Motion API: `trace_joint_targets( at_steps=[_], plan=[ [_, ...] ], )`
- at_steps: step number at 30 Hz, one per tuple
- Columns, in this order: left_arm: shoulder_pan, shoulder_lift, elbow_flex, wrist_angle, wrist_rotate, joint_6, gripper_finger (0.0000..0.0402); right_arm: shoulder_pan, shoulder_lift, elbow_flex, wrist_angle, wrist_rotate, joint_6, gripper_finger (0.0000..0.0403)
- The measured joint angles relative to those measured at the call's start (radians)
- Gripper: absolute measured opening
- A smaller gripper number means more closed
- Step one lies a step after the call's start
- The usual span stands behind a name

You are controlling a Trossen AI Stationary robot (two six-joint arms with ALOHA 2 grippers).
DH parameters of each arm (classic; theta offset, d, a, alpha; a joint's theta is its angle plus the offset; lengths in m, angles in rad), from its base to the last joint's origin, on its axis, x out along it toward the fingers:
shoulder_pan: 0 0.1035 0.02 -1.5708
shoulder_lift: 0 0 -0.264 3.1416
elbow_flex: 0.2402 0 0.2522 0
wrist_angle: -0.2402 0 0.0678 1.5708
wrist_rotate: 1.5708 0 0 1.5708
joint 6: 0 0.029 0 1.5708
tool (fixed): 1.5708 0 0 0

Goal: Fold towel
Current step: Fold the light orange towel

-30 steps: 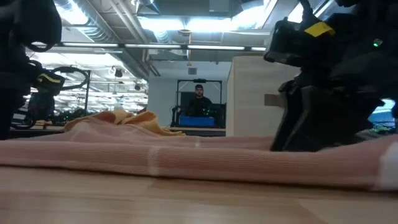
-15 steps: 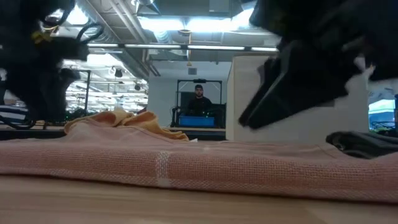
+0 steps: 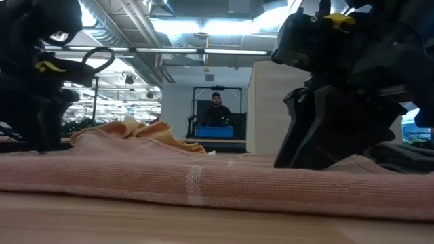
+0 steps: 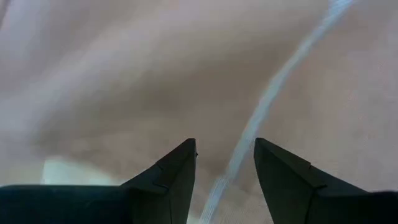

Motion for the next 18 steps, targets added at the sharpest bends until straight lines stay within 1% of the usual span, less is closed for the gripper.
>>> trace_joint_targets(
  at_steps=[4, 7, 10, 15, 18],
  plan=[
    [-0.001, 0.025, 0.000, 0.044, 0.033, 0.076, 0.0155, 0.003, 0.000, 0.000, -0.005, -0.057, -0.006, 0.0184],
    [-0.001, 0.045, 0.001, 0.011, 0.041, 0.092, 0.0155, 0.013, 0.000, 0.000, -0.020, -0.079, -0.015, 0.0184],
    [-0.001, 0.052, 0.004, -0.036, 0.050, 0.041, 0.0155, 0.022, -0.001, 0.000, -0.028, -0.079, -0.019, 0.0184],
    [-0.001, 0.049, 0.005, -0.094, 0.100, -0.103, 0.0155, 0.034, -0.001, 0.000, -0.061, -0.076, -0.003, 0.0184],
    [-0.001, 0.048, 0.004, -0.111, 0.125, -0.159, 0.0155, 0.034, -0.001, 0.000, -0.063, -0.079, -0.001, 0.0184]
  ],
)
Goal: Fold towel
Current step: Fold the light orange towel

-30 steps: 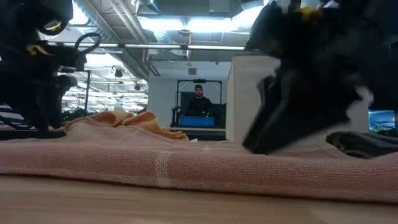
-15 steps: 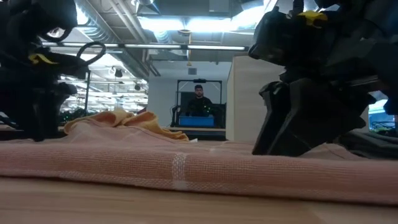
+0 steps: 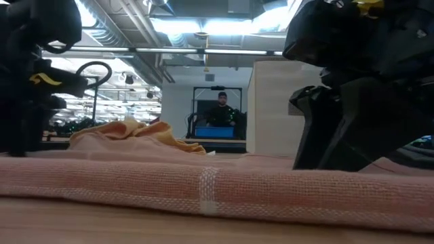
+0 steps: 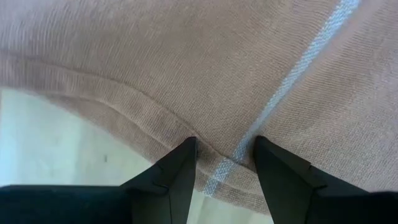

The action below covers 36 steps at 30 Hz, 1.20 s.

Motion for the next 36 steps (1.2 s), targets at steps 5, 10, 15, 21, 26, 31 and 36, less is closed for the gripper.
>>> trace_joint_targets(
  at_steps=[5, 10, 15, 21, 26, 31, 36],
  plan=[
    [0.000, 0.000, 0.000, -0.016, 0.117, -0.115, 0.0155, 0.000, 0.001, 0.000, -0.001, -0.002, 0.004, 0.0184],
    [0.000, -0.003, 0.021, -0.021, 0.156, -0.135, 0.0155, -0.002, -0.020, 0.005, 0.006, -0.006, 0.007, 0.0184],
    [-0.001, -0.016, 0.107, 0.000, 0.142, -0.093, 0.0155, -0.004, -0.064, 0.079, -0.041, -0.007, -0.039, 0.0184],
    [-0.024, -0.010, 0.078, 0.168, 0.119, -0.015, 0.0155, -0.066, -0.084, 0.088, -0.141, -0.004, -0.025, 0.0184],
    [-0.056, 0.005, -0.008, 0.178, 0.120, -0.070, 0.0155, -0.141, -0.087, 0.011, -0.185, -0.111, 0.028, 0.0184],
    [-0.100, -0.002, -0.055, 0.193, 0.136, -0.194, 0.0155, -0.181, -0.095, -0.029, -0.190, -0.213, 0.057, 0.0184],
    [-0.130, -0.009, -0.045, 0.186, 0.165, -0.222, 0.0155, -0.181, -0.104, -0.026, -0.235, -0.216, 0.061, 0.0184]
  ],
)
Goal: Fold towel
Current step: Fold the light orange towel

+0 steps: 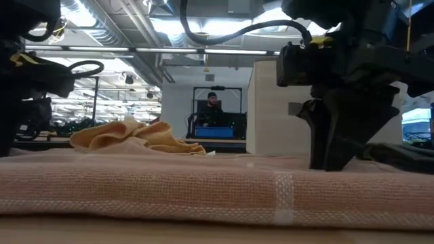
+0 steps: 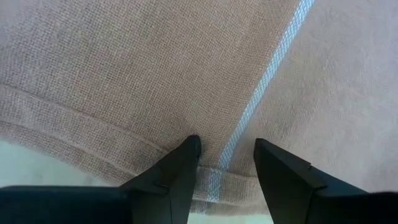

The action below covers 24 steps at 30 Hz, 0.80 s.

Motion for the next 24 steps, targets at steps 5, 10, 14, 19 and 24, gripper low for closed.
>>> trace_joint_targets(
  at_steps=[5, 10, 14, 19, 24],
  plan=[
    [0.001, -0.037, 0.078, -0.036, 0.024, 0.024, 0.0155, 0.001, -0.028, 0.056, -0.047, -0.012, -0.008, 0.0184],
    [0.027, -0.071, 0.158, -0.021, -0.132, 0.139, 0.0155, -0.008, -0.069, 0.115, -0.039, 0.163, -0.118, 0.0184],
    [0.065, -0.069, 0.145, -0.011, -0.372, 0.215, 0.0155, -0.082, -0.064, 0.094, -0.053, 0.242, -0.159, 0.0184],
    [0.121, -0.051, 0.054, -0.013, -0.393, 0.212, 0.0155, -0.198, -0.063, 0.009, -0.053, 0.119, -0.150, 0.0184],
    [0.133, -0.043, -0.046, -0.002, -0.375, 0.134, 0.0155, -0.260, -0.069, -0.052, -0.029, 0.069, -0.158, 0.0184]
  ],
)
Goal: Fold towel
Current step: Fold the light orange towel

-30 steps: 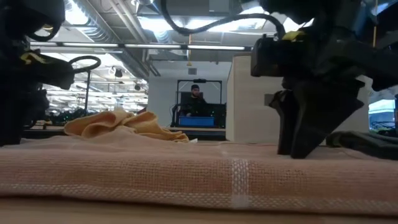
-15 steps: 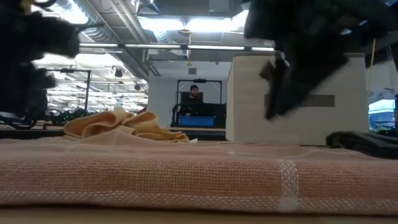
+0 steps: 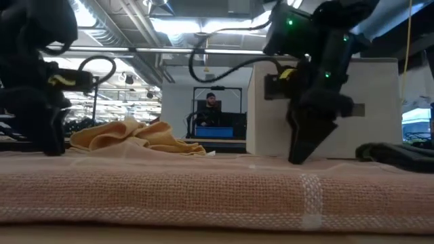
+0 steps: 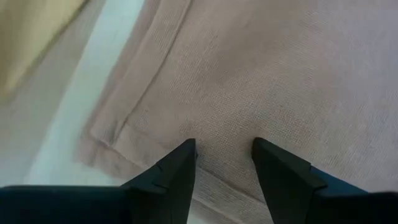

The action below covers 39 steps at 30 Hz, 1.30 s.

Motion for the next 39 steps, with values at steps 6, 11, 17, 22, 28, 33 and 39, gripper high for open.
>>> trace_joint_targets(
  at_steps=[6, 11, 17, 22, 28, 33, 39],
  plan=[
    [-0.012, -0.006, -0.037, 0.005, 0.030, -0.131, 0.0155, -0.027, -0.003, -0.031, -0.017, 0.010, 0.017, 0.0184],
    [-0.018, -0.007, -0.039, 0.000, 0.033, -0.178, 0.0155, -0.026, -0.002, -0.031, -0.037, 0.023, 0.047, 0.0184],
    [-0.017, -0.008, -0.025, 0.002, 0.050, -0.158, 0.0155, -0.026, 0.001, -0.024, -0.047, 0.020, 0.075, 0.0184],
    [-0.014, -0.029, 0.058, -0.045, 0.079, -0.074, 0.0155, -0.026, -0.014, 0.030, -0.093, -0.008, 0.047, 0.0184],
    [0.016, -0.036, 0.098, -0.034, -0.053, 0.037, 0.0155, -0.027, -0.015, 0.057, -0.049, 0.039, -0.015, 0.0184],
    [0.047, -0.022, 0.038, -0.043, -0.069, 0.047, 0.0155, -0.026, 0.033, 0.058, -0.062, 0.083, -0.028, 0.0184],
    [0.051, -0.030, -0.039, -0.073, -0.032, -0.082, 0.0155, -0.024, 0.047, 0.064, -0.125, 0.096, -0.017, 0.0184]
  ],
)
